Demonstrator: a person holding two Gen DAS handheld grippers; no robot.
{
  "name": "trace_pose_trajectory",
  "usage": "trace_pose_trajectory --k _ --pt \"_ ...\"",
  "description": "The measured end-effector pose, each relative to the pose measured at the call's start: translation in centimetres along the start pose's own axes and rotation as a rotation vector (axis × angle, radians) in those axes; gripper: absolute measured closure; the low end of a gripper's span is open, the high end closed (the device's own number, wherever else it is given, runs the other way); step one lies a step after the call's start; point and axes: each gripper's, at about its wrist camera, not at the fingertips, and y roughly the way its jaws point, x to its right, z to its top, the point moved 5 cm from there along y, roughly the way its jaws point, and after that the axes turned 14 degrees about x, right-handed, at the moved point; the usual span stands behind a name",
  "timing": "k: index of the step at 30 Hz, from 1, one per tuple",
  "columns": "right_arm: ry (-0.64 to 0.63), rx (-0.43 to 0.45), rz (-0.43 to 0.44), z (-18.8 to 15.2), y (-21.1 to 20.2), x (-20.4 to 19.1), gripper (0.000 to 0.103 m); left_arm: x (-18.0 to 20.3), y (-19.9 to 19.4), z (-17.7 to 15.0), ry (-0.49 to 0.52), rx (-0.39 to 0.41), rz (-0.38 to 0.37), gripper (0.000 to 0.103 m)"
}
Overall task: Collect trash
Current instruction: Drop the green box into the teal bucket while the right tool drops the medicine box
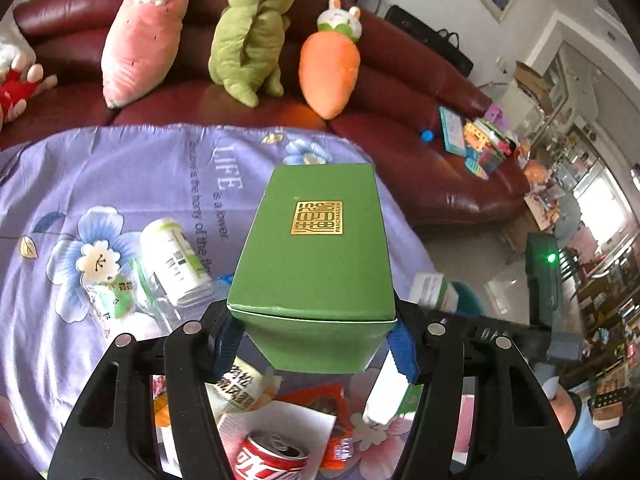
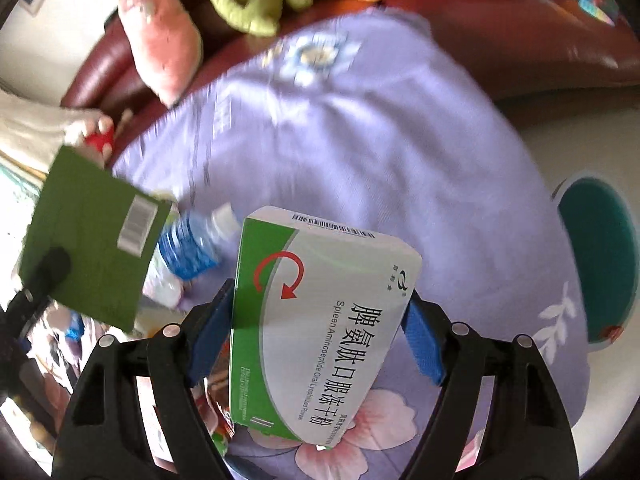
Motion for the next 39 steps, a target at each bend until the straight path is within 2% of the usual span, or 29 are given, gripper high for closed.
trace_pose_trajectory --k 4,9,11,16,20,25,29,33,35,39 --pt "0.033 0.073 0.008 2.0 -1.7 1.8 0.029 1.8 0.1 0.3 0.036 0.019 0.034 0.041" --pt "0.096 0.144 0.034 3.6 -3.6 4.4 0.029 4.0 1.2 -0.4 0.049 -0.005 0.037 0.041" --pt "0.115 0.186 0.038 4.5 -5.6 6.2 0.029 5.0 1.5 -0.8 0.061 -0.013 0.032 0.041" --pt "0.144 0.306 -0.056 4.3 -10.9 12.6 0.029 8.4 3.3 -2.2 0.107 -0.054 0.003 0.041" --pt "0.205 0.299 -0.096 3.0 -12.1 17.3 0.029 12.3 5.9 -3.6 0.155 -0.104 -0.036 0.041" --pt "0.235 0.331 -0.214 1.9 -14.5 23.5 0.029 16.7 8.0 -5.5 0.209 -0.146 -0.091 0.041" --pt "0.287 0.361 -0.255 1.1 -15.4 27.5 0.029 20.4 10.1 -7.2 0.257 -0.188 -0.117 0.041" --pt "0.304 0.352 -0.304 0.2 -14.8 30.2 0.029 22.5 11.7 -8.7 0.291 -0.213 -0.124 0.041" --pt "0.299 0.336 -0.350 0.0 -13.8 31.6 0.029 23.0 12.4 -9.1 0.296 -0.228 -0.129 0.041" --pt "0.298 0.283 -0.378 0.0 -10.8 33.3 0.029 23.8 13.8 -9.7 0.304 -0.248 -0.149 0.041"
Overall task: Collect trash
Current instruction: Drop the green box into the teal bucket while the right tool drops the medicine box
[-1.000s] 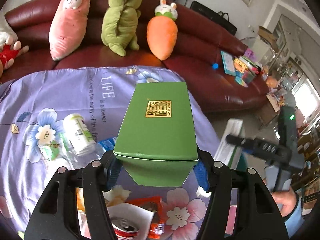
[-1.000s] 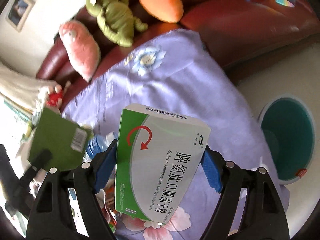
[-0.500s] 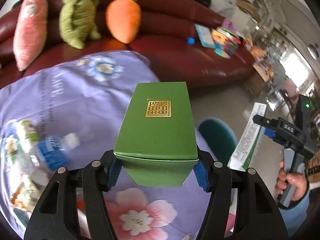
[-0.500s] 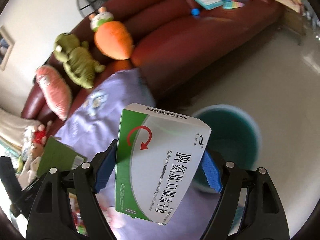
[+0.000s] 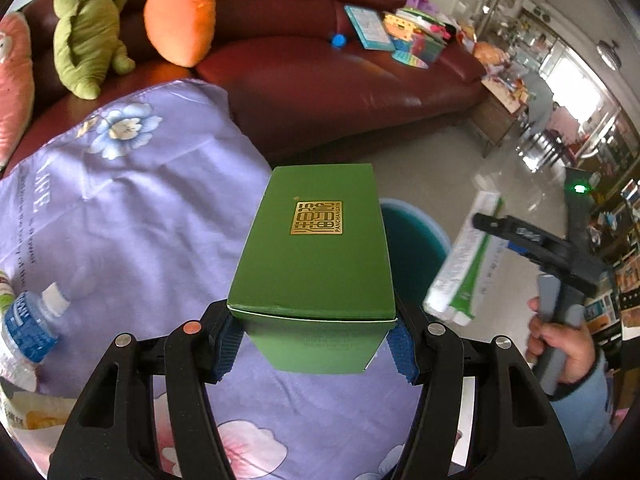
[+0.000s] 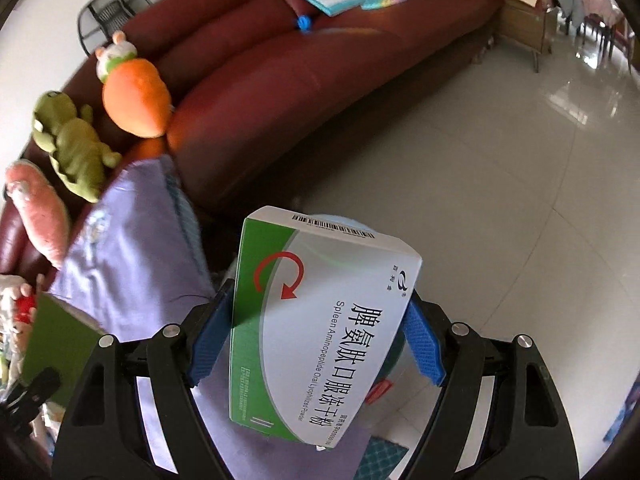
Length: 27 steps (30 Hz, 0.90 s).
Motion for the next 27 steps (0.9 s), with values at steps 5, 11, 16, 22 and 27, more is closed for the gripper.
trace_pose_trajectory --k 5,11,16,22,27 --pt "-0.017 -0.055 -0.022 -1.1 3.1 0.3 0.028 2.0 2.0 0.6 0.037 -0.013 -0.051 0.041" --pt "0.020 -0.163 -0.016 -2.8 4.5 1.6 0.027 4.5 4.9 1.3 0.044 -0.039 -0.107 0.041" --pt "0.062 -0.143 -0.031 -2.6 3.9 3.4 0.027 6.4 7.1 0.9 0.064 -0.073 -0.139 0.041" --pt "0.123 -0.138 -0.049 -3.0 4.1 5.2 0.027 8.7 8.6 1.1 0.100 -0.085 -0.176 0.041" --pt "0.140 -0.107 -0.075 -2.3 3.2 6.4 0.027 10.1 10.7 0.8 0.121 -0.112 -0.185 0.041"
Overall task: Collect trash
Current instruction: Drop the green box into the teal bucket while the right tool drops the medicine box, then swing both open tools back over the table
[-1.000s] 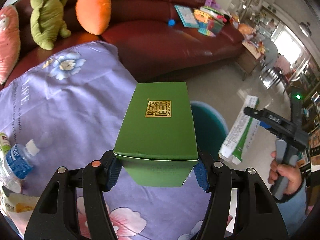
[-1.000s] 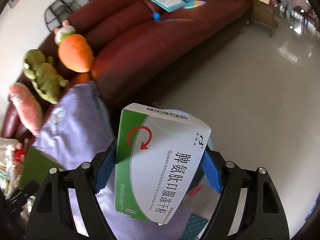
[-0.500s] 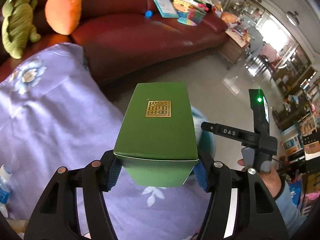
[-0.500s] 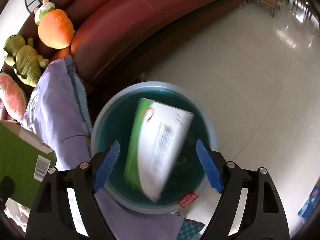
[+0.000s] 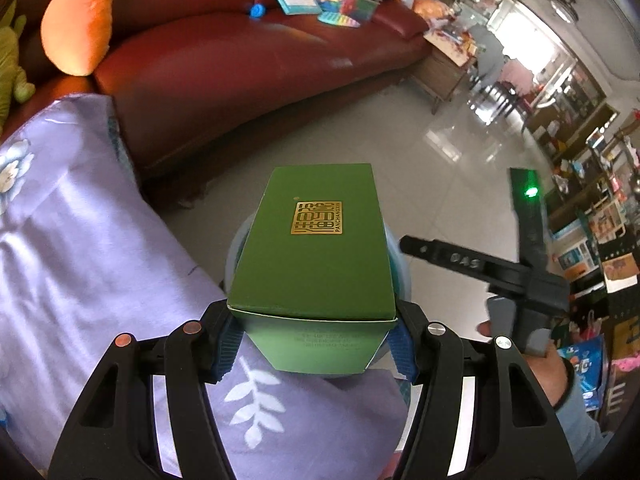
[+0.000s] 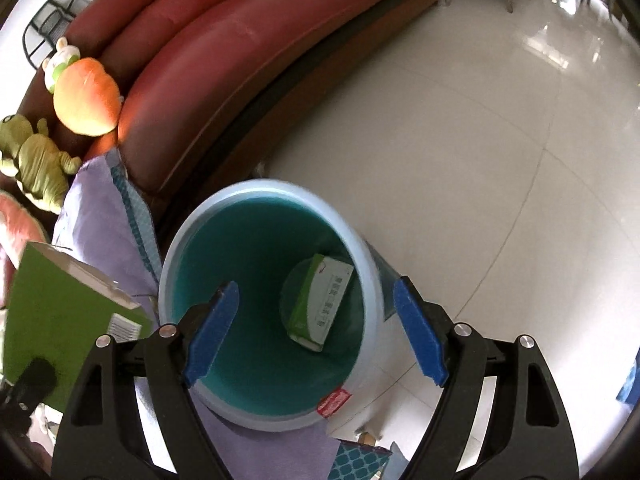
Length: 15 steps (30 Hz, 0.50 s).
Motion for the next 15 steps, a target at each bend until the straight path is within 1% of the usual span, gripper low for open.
trace_pose_trajectory --k 2,4,5,7,8,9,12,14,15 --pt "0.000 0.017 -0.015 0.2 -0.6 0.6 0.024 0.0 1.0 -0.3 -0.002 -0.016 0.014 0.040" --pt "-0.001 0.022 -0.032 0.2 -1.0 1.3 0.023 -0.2 2.2 -0.9 -0.007 -0.035 0.044 0.037" --pt "0.003 0.014 -0.036 -0.1 -1.1 1.7 0.023 -0.3 2.4 -1.1 -0.006 -0.042 0.055 0.037" --pt "0.022 -0.027 -0.034 -1.4 -1.3 3.0 0.023 -0.4 2.4 -1.6 -0.009 -0.047 0.054 0.035" --pt "0.025 -0.057 -0.030 -2.6 -1.4 3.8 0.023 -0.6 2.2 -1.8 -0.006 -0.041 0.052 0.035" --pt "0.034 -0.119 -0.014 -4.8 -1.5 4.8 0.023 -0.6 2.0 -1.9 -0.002 -0.036 0.051 0.035" --pt "0.161 -0.291 0.097 -10.8 -2.1 7.2 0.023 -1.0 1.3 -2.3 -0.016 -0.027 0.033 0.035" --pt "0.227 -0.418 0.132 -15.7 -3.1 8.7 0.023 -1.1 0.7 -2.5 -0.019 -0.015 0.021 0.035" --pt "0.248 -0.455 0.143 -17.0 -3.4 8.8 0.023 -1.0 0.5 -2.6 -0.017 -0.009 0.019 0.035"
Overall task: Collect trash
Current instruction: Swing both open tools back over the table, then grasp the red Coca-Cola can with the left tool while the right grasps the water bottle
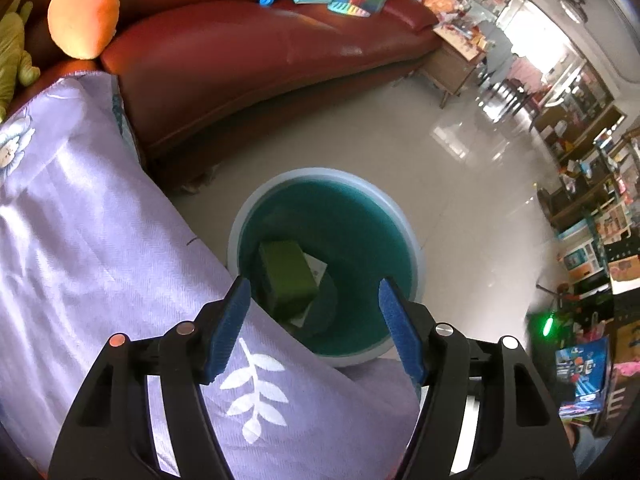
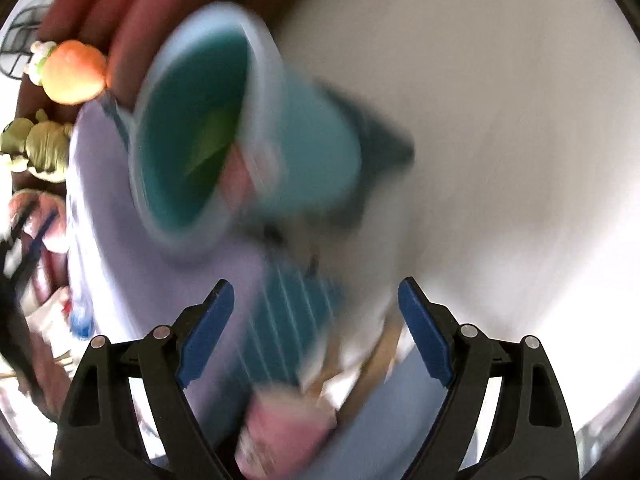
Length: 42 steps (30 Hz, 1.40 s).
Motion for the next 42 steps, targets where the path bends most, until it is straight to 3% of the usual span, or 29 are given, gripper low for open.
trace_pose_trajectory --k 2,8,11,12,15,17,22,31,34,38,42 --pt "0.028 -0.066 0.021 -2.5 0.2 0.5 0.023 0.1 -0.6 -0.2 0.002 0.008 -0.010 0.035" --pt "-0.070 -0.160 0.083 -6.5 0.8 -2.8 0.024 0.5 -4.2 -1.5 -0.019 0.048 -0.053 0.035" --pt "-0.107 -0.180 0.059 -8.0 1.6 -3.5 0.051 0.0 -6.5 -2.7 -0.046 0.069 -0.053 0.035" --pt "-0.113 -0.165 0.046 -8.2 1.5 -3.5 0.051 -0.3 -7.4 -3.1 -0.051 0.075 -0.051 0.035" --pt "-0.160 -0.090 0.007 -7.4 -0.6 -4.3 0.044 -1.7 -10.2 -4.2 -0.059 0.102 -0.028 0.035" --pt "-0.233 -0.037 -0.004 -7.5 -2.2 -6.6 0.037 -3.2 -12.6 -5.3 -0.086 0.131 -0.003 0.035" --pt "-0.422 0.005 -0.004 -9.4 -4.0 -12.9 0.034 -7.9 -18.3 -8.6 -0.189 0.188 0.065 0.030" --pt "-0.736 0.035 0.040 -16.1 -3.8 -26.0 0.029 -16.8 -29.5 -14.9 -0.333 0.282 0.225 0.029" --pt "-0.804 0.038 0.061 -18.0 -3.4 -29.3 0.029 -19.8 -32.8 -17.7 -0.354 0.300 0.313 0.029" --pt "-0.883 0.032 0.082 -20.3 -2.6 -32.8 0.028 -22.6 -34.3 -21.1 -0.396 0.267 0.360 0.029" --pt "-0.937 0.012 0.092 -22.1 -1.4 -35.1 0.027 -22.9 -33.7 -23.2 -0.363 0.224 0.357 0.029"
